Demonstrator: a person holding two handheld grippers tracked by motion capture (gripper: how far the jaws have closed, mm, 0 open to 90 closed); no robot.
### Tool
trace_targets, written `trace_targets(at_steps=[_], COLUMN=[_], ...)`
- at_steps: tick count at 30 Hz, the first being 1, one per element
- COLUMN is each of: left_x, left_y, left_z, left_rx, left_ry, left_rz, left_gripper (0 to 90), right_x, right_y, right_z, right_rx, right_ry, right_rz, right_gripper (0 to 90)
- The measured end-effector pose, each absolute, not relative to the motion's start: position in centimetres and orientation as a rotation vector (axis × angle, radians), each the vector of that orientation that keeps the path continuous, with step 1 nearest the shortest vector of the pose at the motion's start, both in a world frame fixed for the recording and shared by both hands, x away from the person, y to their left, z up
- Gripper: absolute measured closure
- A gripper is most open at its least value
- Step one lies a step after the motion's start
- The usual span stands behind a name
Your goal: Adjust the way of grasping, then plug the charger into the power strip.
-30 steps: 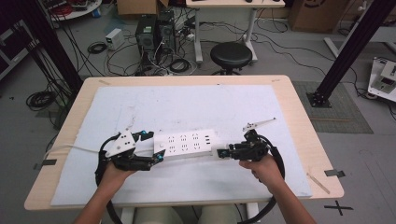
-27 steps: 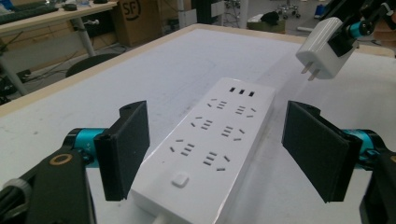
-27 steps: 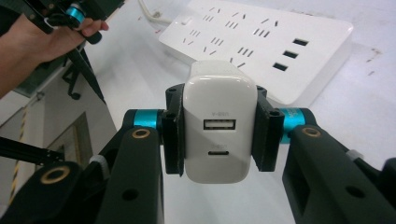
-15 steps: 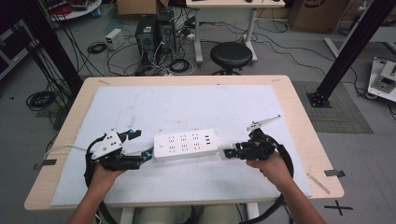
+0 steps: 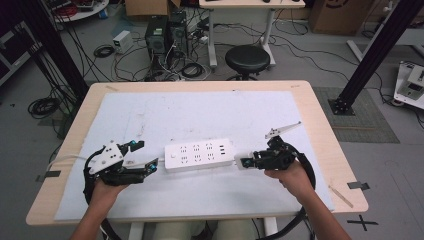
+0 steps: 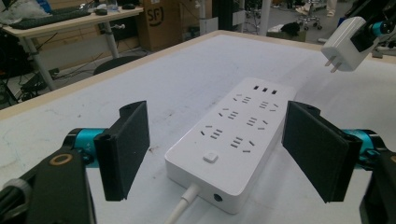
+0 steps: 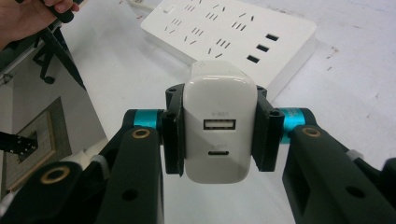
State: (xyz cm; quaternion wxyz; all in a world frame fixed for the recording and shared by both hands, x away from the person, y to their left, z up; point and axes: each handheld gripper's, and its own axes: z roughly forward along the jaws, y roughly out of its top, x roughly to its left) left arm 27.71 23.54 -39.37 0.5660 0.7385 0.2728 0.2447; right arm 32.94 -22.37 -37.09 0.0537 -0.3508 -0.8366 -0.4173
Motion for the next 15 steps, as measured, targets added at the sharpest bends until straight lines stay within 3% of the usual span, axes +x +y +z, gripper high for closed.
trace_targets(at_steps=[15], left_x=[27.7], left_y=[24.3], left_z=[-39.3], left_rx=[1.741], left_ry=[0.661], left_rz=[0.579], left_gripper=[23.5], right_x=[33.3], right_y=[-23.8], right_z=[-35.6], right_rx=[-1.025], right_ry=[-2.704], right_rz=[-1.136], right_gripper=[63.5])
